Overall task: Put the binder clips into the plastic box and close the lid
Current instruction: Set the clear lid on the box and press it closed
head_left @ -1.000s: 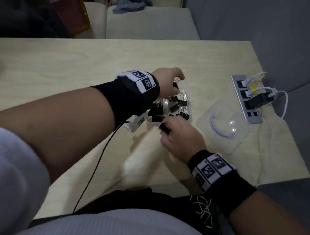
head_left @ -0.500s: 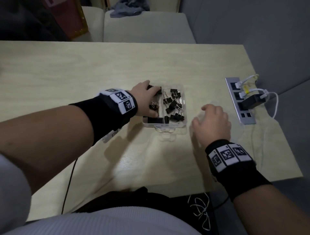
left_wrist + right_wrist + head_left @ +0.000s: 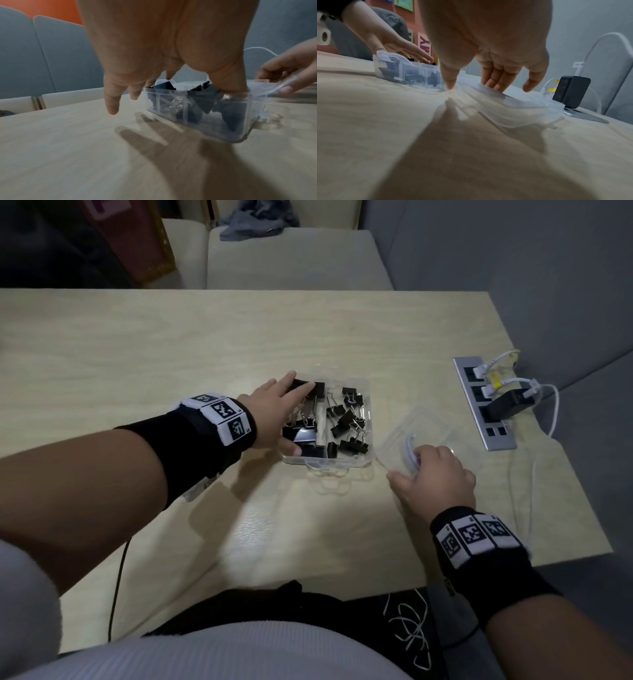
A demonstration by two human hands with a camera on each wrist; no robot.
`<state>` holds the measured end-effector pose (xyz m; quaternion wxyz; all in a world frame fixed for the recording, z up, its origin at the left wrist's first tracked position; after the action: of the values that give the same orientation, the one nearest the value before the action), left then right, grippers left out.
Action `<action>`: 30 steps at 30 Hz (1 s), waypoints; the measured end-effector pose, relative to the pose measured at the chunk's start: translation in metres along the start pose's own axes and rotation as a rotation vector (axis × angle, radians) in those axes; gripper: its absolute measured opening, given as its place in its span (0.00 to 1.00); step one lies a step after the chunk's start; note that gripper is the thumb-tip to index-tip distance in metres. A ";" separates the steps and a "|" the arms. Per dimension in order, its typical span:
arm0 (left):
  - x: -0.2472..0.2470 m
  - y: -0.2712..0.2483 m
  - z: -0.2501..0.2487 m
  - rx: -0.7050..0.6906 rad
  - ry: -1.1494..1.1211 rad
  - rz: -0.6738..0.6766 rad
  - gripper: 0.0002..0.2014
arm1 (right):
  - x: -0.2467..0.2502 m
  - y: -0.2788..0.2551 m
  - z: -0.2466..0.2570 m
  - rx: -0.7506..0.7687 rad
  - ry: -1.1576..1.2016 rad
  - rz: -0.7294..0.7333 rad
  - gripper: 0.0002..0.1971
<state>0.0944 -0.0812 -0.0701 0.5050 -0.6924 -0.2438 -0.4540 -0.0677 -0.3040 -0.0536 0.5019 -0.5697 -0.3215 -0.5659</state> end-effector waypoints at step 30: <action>0.049 0.006 0.056 0.181 -1.012 0.113 0.09 | 0.057 0.007 0.096 0.378 0.257 -0.356 0.27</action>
<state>0.1440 -0.0376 -0.0344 0.4055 -0.7909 -0.4581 -0.0109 -0.0212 -0.2276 0.0139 0.5285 -0.3242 -0.4500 -0.6427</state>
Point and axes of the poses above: each hand's wrist, its own y-axis towards the middle knuckle, its own x-axis out of the back of the hand, z = x × y, the point moved 10 cm from there along y, towards the middle knuckle, and after that the axes turned 15 degrees about x, right-handed, at the moved point
